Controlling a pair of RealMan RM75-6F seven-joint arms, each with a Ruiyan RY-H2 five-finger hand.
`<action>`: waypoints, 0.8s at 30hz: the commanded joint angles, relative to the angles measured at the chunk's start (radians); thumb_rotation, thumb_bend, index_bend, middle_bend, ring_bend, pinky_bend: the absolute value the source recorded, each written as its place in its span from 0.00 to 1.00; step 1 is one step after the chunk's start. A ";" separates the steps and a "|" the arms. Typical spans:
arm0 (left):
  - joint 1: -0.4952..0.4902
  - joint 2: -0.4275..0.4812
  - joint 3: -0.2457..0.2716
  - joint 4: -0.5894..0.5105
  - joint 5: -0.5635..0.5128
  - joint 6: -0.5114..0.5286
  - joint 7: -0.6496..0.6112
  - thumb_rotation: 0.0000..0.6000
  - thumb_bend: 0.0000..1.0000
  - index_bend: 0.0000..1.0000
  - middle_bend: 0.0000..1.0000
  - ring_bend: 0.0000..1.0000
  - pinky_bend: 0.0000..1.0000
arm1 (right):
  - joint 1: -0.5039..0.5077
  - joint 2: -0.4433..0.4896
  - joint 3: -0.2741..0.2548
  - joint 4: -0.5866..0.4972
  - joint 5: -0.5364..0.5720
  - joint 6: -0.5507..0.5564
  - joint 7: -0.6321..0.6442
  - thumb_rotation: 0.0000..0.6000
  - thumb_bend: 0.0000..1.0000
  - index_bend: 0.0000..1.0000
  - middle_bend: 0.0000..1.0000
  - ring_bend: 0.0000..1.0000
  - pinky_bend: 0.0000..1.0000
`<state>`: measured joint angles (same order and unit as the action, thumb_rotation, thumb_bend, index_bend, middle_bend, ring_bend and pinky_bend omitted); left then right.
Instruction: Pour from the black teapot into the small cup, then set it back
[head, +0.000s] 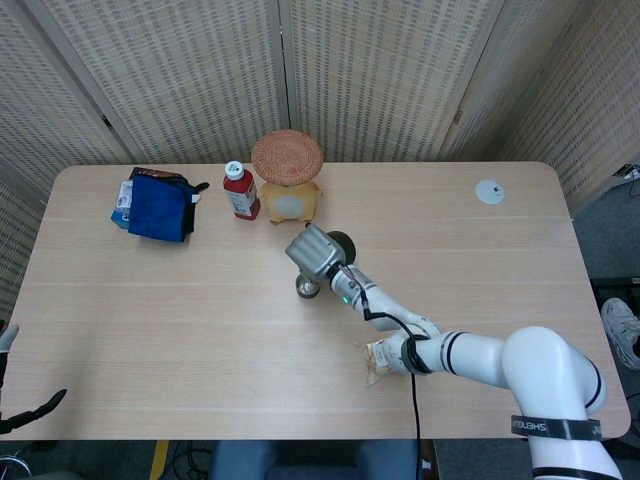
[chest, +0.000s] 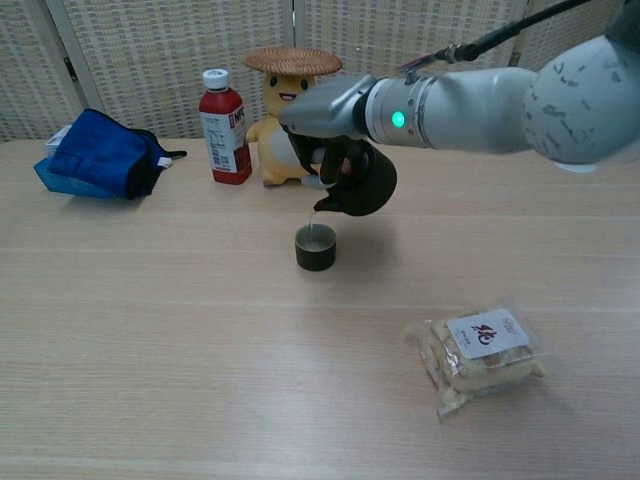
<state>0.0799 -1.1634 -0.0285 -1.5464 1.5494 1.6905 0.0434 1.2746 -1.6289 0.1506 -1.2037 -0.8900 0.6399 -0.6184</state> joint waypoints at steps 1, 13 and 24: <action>0.000 -0.001 0.000 0.001 0.001 0.000 0.000 0.60 0.05 0.00 0.00 0.00 0.00 | 0.005 0.002 -0.007 -0.005 0.005 0.006 -0.012 0.84 0.45 1.00 1.00 0.95 0.40; 0.000 -0.002 -0.002 0.001 0.002 -0.001 0.005 0.60 0.05 0.00 0.00 0.00 0.00 | 0.017 0.012 -0.026 -0.017 0.032 0.021 -0.046 0.85 0.45 1.00 1.00 0.95 0.40; 0.001 -0.002 -0.002 0.002 0.002 -0.002 0.006 0.60 0.05 0.00 0.00 0.00 0.00 | 0.025 0.017 -0.040 -0.030 0.047 0.032 -0.070 0.86 0.45 1.00 1.00 0.95 0.40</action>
<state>0.0809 -1.1652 -0.0308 -1.5441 1.5512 1.6881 0.0493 1.2992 -1.6126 0.1105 -1.2333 -0.8428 0.6719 -0.6882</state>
